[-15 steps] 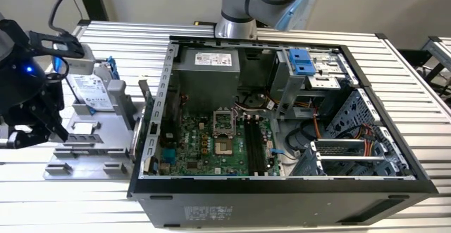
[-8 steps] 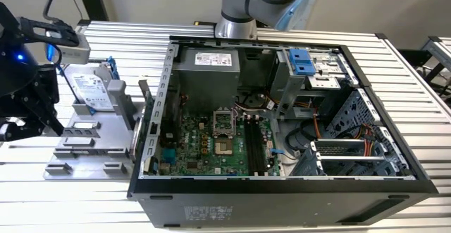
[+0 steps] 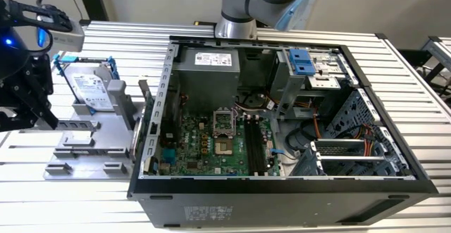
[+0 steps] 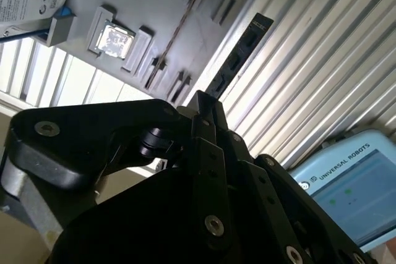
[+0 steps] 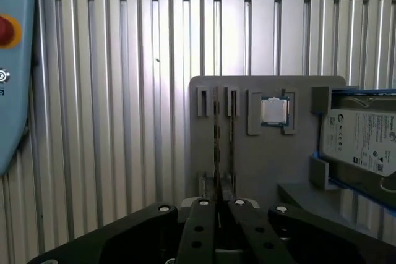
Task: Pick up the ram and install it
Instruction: 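Pick up the ram and move it above insertion slot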
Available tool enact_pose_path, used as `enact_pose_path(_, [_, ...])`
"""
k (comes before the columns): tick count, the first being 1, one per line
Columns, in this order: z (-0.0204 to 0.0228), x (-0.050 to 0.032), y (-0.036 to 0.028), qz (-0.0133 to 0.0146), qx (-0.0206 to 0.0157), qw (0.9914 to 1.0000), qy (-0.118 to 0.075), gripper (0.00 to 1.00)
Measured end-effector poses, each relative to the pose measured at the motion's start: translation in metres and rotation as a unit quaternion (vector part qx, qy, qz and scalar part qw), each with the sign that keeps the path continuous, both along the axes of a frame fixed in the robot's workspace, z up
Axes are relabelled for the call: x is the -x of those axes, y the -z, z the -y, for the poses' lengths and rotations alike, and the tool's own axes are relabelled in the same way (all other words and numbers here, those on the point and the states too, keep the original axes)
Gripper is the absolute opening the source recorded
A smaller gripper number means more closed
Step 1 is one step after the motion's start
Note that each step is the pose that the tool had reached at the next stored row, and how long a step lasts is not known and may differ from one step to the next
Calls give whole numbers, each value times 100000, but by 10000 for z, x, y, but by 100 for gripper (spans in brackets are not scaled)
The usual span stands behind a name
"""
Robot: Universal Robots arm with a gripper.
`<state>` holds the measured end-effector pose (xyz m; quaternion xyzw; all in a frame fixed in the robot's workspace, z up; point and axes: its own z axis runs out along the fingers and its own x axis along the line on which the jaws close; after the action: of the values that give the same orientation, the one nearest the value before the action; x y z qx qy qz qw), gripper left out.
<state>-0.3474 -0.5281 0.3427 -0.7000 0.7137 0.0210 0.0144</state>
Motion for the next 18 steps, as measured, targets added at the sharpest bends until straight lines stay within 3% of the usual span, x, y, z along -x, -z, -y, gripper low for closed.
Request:
enact_pose_path(9, [-11,0,-175,2,1,100000,-3,0])
enact_pose_path(14, [-67,0,-266,5,-4,100000,-2,0])
enact_pose_path(18, [-136,1,-319,13,1,100000,-1,0])
